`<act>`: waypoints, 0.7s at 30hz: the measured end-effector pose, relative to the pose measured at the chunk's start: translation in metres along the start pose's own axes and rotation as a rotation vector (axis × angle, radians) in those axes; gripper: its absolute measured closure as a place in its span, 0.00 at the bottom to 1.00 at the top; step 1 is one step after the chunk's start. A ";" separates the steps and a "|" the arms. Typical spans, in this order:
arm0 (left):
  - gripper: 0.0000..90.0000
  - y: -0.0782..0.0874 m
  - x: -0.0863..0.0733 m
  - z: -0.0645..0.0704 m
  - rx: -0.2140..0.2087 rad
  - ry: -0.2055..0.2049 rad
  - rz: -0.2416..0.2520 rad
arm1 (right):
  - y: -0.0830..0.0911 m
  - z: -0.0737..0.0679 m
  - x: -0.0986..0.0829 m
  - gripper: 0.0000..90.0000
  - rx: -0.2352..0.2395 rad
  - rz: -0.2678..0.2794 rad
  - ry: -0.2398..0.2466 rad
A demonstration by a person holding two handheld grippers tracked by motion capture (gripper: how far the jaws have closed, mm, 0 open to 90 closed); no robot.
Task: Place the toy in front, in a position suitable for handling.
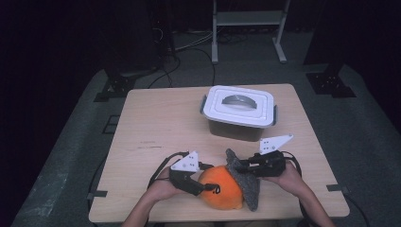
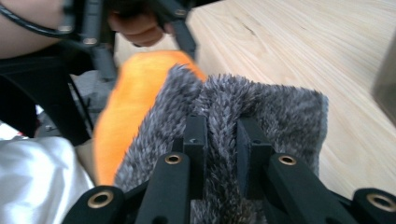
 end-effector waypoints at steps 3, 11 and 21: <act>0.38 0.004 -0.003 -0.006 -0.018 0.062 0.007 | -0.004 -0.005 0.001 0.84 0.004 -0.016 0.015; 0.21 0.002 -0.001 -0.007 -0.068 0.206 0.019 | -0.010 -0.016 0.001 0.84 0.036 -0.018 0.027; 0.50 0.004 0.004 0.004 0.045 -0.024 0.068 | 0.000 -0.020 0.011 0.84 0.000 0.010 0.081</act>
Point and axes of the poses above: each handheld gripper's, and its own axes: y roughly backward along the jaws, x roughly out of its top, z roughly to its right, the point moved 2 cm from there along -y, roughly forward along the jaws, and after that the axes turned 1 degree about -z, right-handed, at the moved point
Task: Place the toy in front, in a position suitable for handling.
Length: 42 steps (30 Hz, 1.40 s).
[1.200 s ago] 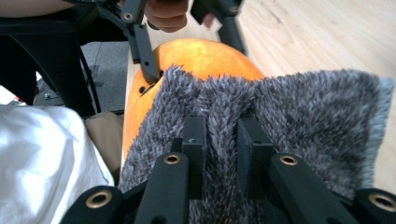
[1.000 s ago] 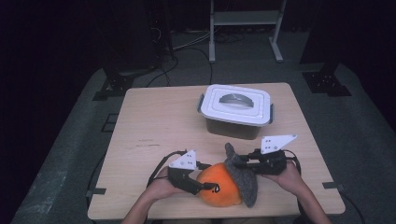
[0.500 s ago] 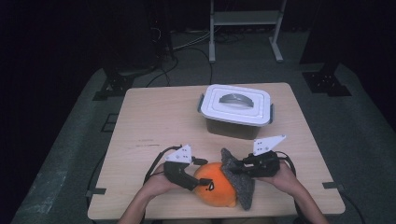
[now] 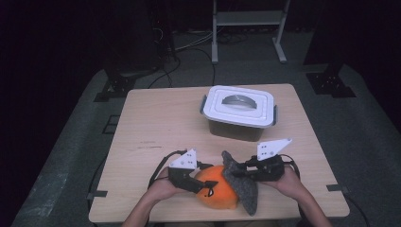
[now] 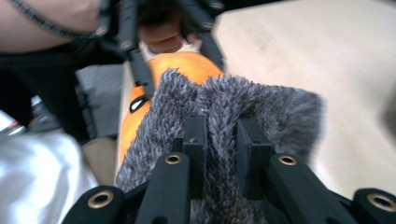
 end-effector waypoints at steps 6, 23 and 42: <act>0.47 -0.001 -0.003 0.000 0.014 -0.067 0.030 | 0.018 0.012 0.001 0.84 -0.068 0.071 -0.033; 0.47 0.003 -0.008 -0.005 -0.017 0.021 -0.057 | -0.009 -0.009 0.005 0.83 0.006 -0.003 0.028; 0.30 0.005 -0.019 -0.012 0.048 0.015 -0.007 | 0.002 0.005 -0.017 0.83 -0.045 -0.046 -0.016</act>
Point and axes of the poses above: each handheld gripper's, and its own axes: y roughly backward along the jaws, x roughly out of its top, z roughly to its right, the point moved 2 cm from there along -y, roughly forward along the jaws, and after that the axes turned 1 degree about -z, right-handed, at the moved point
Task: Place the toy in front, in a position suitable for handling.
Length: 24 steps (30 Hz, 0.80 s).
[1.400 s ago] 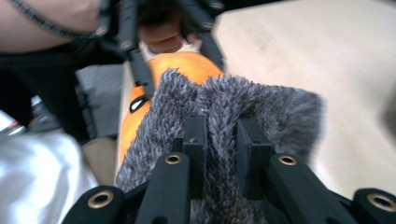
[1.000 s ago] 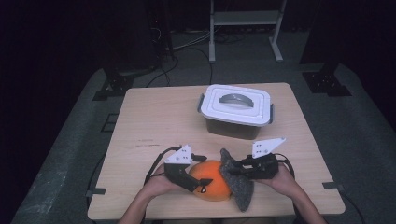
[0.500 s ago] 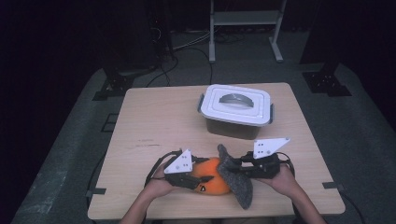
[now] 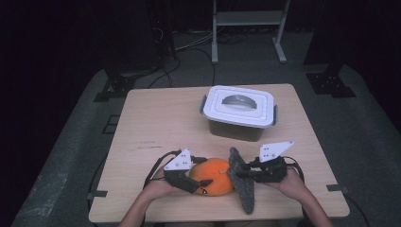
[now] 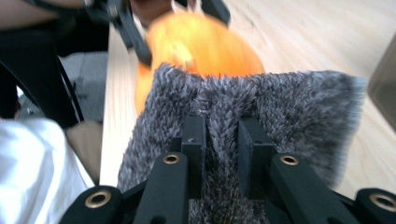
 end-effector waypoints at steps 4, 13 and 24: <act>0.33 0.002 -0.005 -0.001 -0.017 0.000 0.011 | 0.006 0.003 -0.002 0.82 0.002 -0.002 -0.011; 0.33 0.001 -0.006 -0.001 -0.025 0.005 0.007 | -0.007 -0.005 0.009 0.82 0.024 0.023 0.021; 0.31 -0.005 0.001 0.002 -0.020 0.008 0.024 | 0.012 -0.001 0.014 0.82 -0.009 0.079 0.013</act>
Point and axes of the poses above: each handheld gripper's, and its own axes: y roughly backward along the jaws, x roughly out of its top, z roughly to its right, the point moved 2 cm from there along -y, roughly forward along the jaws, and after that the axes turned 1 degree about -z, right-handed, at the moved point
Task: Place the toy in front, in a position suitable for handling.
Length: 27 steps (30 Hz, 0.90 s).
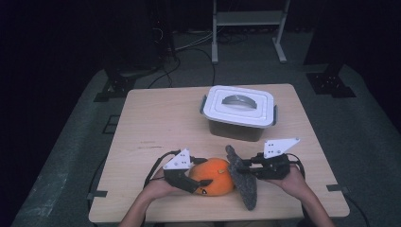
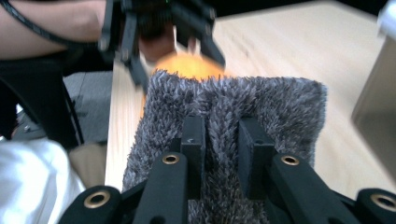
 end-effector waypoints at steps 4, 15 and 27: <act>0.30 -0.004 0.005 0.005 0.001 -0.027 -0.011 | -0.013 -0.005 0.007 0.82 0.004 -0.022 0.032; 0.21 0.002 0.008 0.000 0.014 0.056 -0.050 | -0.010 0.003 -0.012 0.82 0.024 -0.035 -0.030; 0.36 0.001 0.011 0.004 0.008 -0.002 -0.045 | -0.008 -0.008 0.008 0.82 -0.007 -0.029 0.045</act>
Point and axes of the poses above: each handheld gripper's, and its own axes: y roughly backward along the jaws, x roughly out of its top, z roughly to its right, the point moved 2 cm from there along -y, roughly forward along the jaws, and after that the axes turned 1 degree about -z, right-handed, at the moved point
